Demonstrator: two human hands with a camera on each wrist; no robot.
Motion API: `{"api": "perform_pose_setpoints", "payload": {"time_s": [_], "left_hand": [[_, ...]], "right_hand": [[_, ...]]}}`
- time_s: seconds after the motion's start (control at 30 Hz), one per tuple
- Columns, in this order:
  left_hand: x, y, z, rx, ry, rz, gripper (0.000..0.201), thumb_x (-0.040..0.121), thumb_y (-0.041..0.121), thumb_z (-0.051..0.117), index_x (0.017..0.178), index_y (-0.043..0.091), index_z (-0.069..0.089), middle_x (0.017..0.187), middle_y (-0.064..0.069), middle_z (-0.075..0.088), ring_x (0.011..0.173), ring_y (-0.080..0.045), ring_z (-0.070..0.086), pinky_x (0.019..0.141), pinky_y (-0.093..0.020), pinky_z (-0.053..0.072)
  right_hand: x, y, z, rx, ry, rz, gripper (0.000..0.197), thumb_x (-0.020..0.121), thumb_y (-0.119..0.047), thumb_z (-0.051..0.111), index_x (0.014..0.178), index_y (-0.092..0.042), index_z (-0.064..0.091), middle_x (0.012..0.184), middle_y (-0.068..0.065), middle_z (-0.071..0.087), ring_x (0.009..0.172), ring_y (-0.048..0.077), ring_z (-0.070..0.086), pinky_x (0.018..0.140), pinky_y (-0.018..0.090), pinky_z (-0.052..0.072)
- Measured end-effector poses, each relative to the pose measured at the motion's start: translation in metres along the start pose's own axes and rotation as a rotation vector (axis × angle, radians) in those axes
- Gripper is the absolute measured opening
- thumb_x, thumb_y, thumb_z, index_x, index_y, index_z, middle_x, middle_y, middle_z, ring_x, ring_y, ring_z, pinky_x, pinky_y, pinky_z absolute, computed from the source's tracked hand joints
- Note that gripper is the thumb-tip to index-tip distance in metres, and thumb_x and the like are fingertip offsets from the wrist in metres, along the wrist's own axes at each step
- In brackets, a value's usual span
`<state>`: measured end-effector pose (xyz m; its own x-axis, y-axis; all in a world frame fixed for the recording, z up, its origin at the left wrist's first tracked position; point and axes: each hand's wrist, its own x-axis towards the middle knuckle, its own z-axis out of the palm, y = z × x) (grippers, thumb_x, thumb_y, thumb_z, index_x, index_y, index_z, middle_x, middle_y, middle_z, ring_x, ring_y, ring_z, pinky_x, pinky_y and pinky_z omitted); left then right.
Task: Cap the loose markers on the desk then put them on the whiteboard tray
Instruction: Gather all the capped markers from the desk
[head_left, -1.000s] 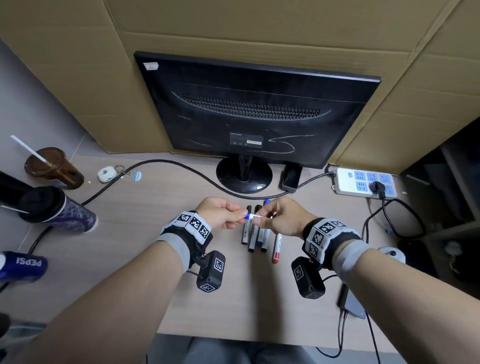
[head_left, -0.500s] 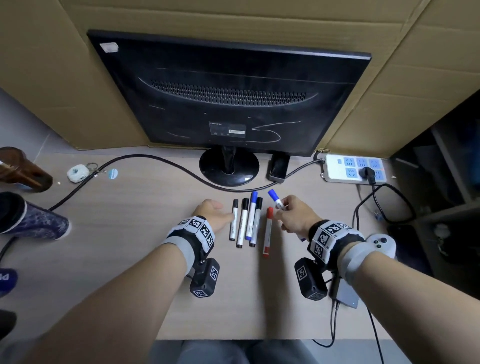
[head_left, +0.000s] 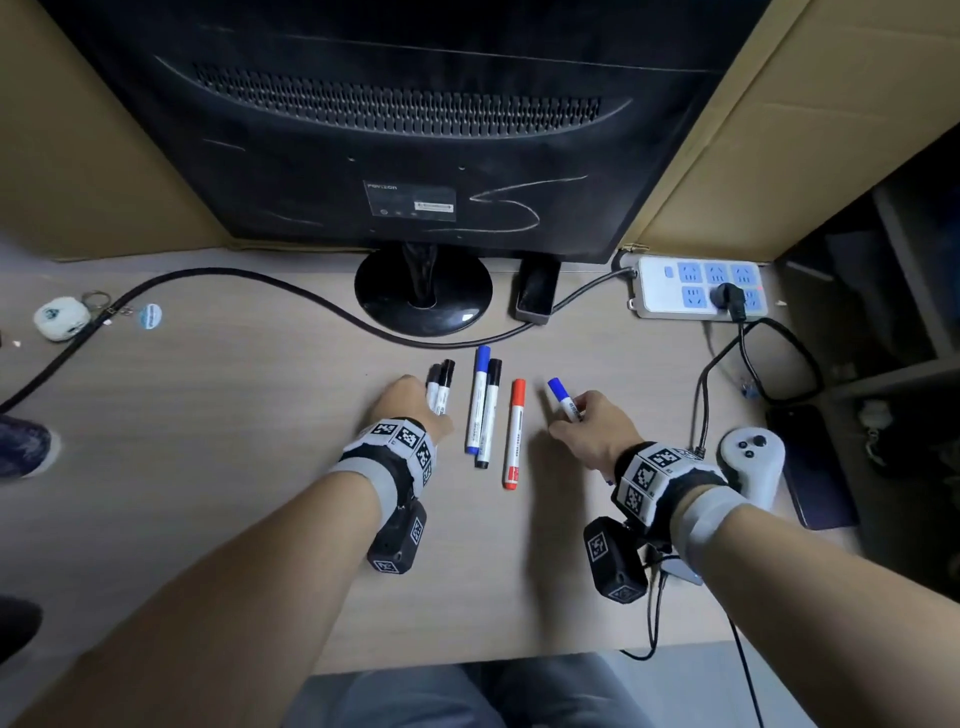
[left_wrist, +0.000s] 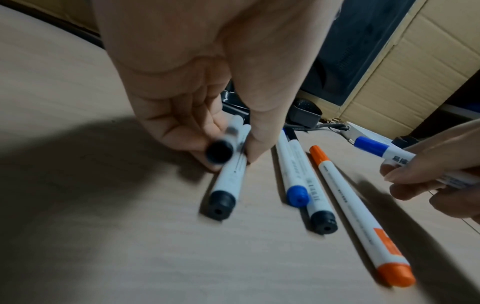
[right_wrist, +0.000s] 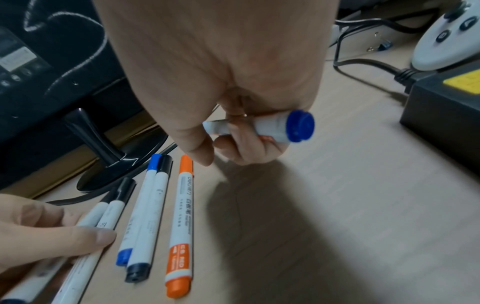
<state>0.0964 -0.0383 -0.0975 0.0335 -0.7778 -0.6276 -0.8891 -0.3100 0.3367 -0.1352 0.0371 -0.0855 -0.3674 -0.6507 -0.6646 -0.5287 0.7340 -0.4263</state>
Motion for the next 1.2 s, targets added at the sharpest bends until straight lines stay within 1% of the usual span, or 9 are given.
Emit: {"api": "perform_pose_setpoints", "payload": {"time_s": [0.17,0.33,0.4,0.47,0.57,0.73,0.9,1.03,1.2], "left_hand": [[-0.002,-0.003,-0.008,-0.020,-0.032,-0.018,0.020,0.085,0.024,0.069,0.097,0.012,0.059,0.082,-0.003,0.061,0.076,-0.027,0.063,0.062,-0.030,0.047],[-0.004,-0.005,-0.015,-0.134,-0.069,-0.013,0.031,0.084,0.027,0.064,0.109,0.012,0.052,0.098,-0.005,0.062,0.090,-0.031,0.068,0.081,-0.038,0.057],[-0.005,-0.002,-0.015,-0.191,-0.088,0.016,0.038,0.080,0.030,0.057,0.113,0.014,0.049,0.104,-0.008,0.064,0.090,-0.033,0.071,0.082,-0.045,0.061],[-0.005,0.004,-0.012,-0.222,-0.094,0.032,0.033,0.080,0.029,0.051,0.111,0.018,0.050,0.097,-0.008,0.065,0.084,-0.032,0.072,0.079,-0.047,0.062],[-0.003,0.015,-0.004,-0.227,-0.047,0.057,0.022,0.083,0.029,0.060,0.102,0.020,0.057,0.084,0.000,0.064,0.071,-0.022,0.064,0.067,-0.031,0.054],[-0.001,0.025,0.009,-0.150,-0.029,0.080,0.025,0.075,0.036,0.078,0.089,0.023,0.062,0.081,0.008,0.065,0.074,-0.017,0.064,0.068,-0.026,0.049],[-0.002,0.020,-0.001,-0.143,-0.036,0.029,0.014,0.076,0.022,0.072,0.081,0.013,0.063,0.079,-0.006,0.070,0.067,-0.027,0.071,0.061,-0.036,0.063],[-0.005,-0.007,-0.017,-0.200,0.001,-0.068,0.022,0.080,0.032,0.065,0.075,0.013,0.056,0.065,-0.002,0.060,0.050,-0.021,0.057,0.047,-0.023,0.042],[-0.008,-0.045,-0.032,-0.322,0.009,-0.124,0.019,0.075,0.037,0.056,0.071,0.018,0.057,0.061,0.000,0.056,0.053,-0.027,0.054,0.058,-0.029,0.049]], "right_hand": [[0.003,-0.010,0.008,0.012,-0.020,0.020,0.032,0.085,-0.028,0.068,0.113,-0.016,0.059,0.099,0.007,0.064,0.094,0.030,0.063,0.086,0.042,0.055],[0.008,-0.020,0.017,0.027,0.010,0.016,0.032,0.088,-0.027,0.066,0.117,-0.015,0.059,0.107,0.009,0.068,0.103,0.032,0.064,0.082,0.035,0.049],[0.009,-0.021,0.016,0.023,0.016,0.020,0.031,0.090,-0.027,0.065,0.118,-0.015,0.059,0.108,0.010,0.068,0.103,0.032,0.064,0.081,0.034,0.046],[0.011,-0.019,0.012,0.013,0.015,0.020,0.028,0.090,-0.027,0.064,0.114,-0.014,0.060,0.106,0.011,0.068,0.102,0.033,0.064,0.081,0.035,0.047],[0.013,-0.013,0.007,0.003,0.012,0.022,0.021,0.090,-0.027,0.063,0.105,-0.013,0.061,0.096,0.009,0.065,0.095,0.033,0.064,0.079,0.036,0.049],[0.014,-0.008,0.006,0.023,0.001,0.046,0.017,0.084,-0.030,0.065,0.091,-0.015,0.061,0.082,0.007,0.063,0.081,0.031,0.062,0.082,0.046,0.059],[0.015,-0.021,0.014,0.048,-0.002,0.041,0.035,0.073,-0.047,0.076,0.079,-0.014,0.068,0.077,0.007,0.067,0.072,0.029,0.064,0.076,0.044,0.060],[0.009,-0.044,0.028,0.021,-0.003,0.032,0.062,0.062,-0.069,0.084,0.083,-0.013,0.067,0.078,0.004,0.074,0.073,0.025,0.075,0.067,0.034,0.061],[0.006,-0.071,0.044,-0.110,-0.014,-0.020,0.036,0.079,-0.041,0.083,0.077,-0.019,0.054,0.078,-0.001,0.061,0.064,0.013,0.057,0.056,0.029,0.044]]}}
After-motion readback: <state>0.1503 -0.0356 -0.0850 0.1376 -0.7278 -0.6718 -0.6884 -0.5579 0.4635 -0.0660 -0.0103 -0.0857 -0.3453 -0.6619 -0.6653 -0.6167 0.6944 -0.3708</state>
